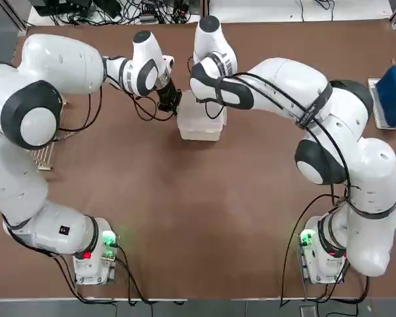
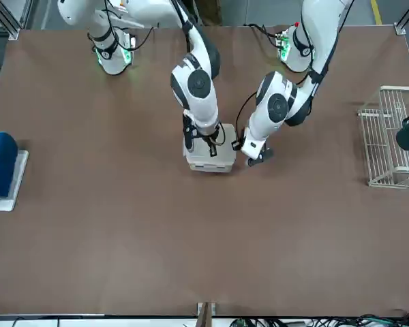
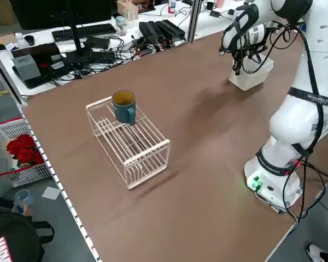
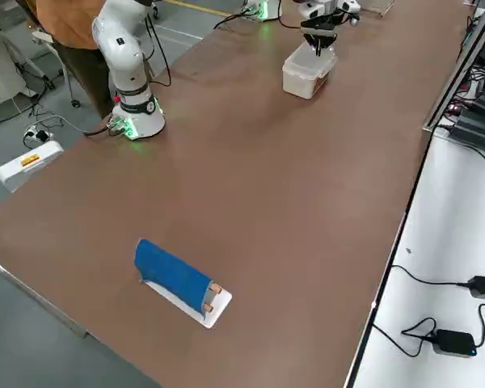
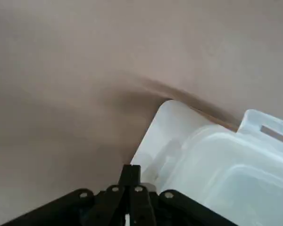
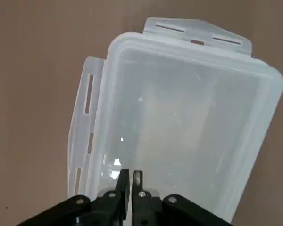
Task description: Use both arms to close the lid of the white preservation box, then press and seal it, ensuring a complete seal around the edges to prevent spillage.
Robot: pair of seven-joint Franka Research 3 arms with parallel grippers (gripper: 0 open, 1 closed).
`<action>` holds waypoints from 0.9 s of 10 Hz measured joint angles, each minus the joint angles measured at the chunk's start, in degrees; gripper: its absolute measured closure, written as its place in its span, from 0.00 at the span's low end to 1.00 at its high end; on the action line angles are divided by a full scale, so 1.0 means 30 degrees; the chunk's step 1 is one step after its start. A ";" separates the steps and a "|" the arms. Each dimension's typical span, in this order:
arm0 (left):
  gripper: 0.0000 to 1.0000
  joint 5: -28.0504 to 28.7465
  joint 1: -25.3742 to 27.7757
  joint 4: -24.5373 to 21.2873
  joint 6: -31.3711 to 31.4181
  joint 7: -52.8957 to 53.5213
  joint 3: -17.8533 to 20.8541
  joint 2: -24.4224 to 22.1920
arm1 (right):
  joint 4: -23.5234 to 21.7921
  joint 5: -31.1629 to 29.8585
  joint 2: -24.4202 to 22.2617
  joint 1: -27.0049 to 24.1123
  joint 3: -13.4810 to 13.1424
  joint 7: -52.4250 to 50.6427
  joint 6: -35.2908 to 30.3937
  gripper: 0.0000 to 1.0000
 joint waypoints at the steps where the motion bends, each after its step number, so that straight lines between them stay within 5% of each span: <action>1: 0.99 0.0041 -0.0016 0.0000 0.0019 -0.0165 0.0001 0.0000 | 0.0001 0.0000 0.0000 0.0000 0.0000 -0.0003 -0.0006 0.91; 9: 0.99 0.0370 -0.0269 0.0085 0.0216 -0.1182 0.0053 0.0019 | 0.0036 0.0000 0.0001 -0.0001 -0.0027 -0.0008 -0.0141 0.91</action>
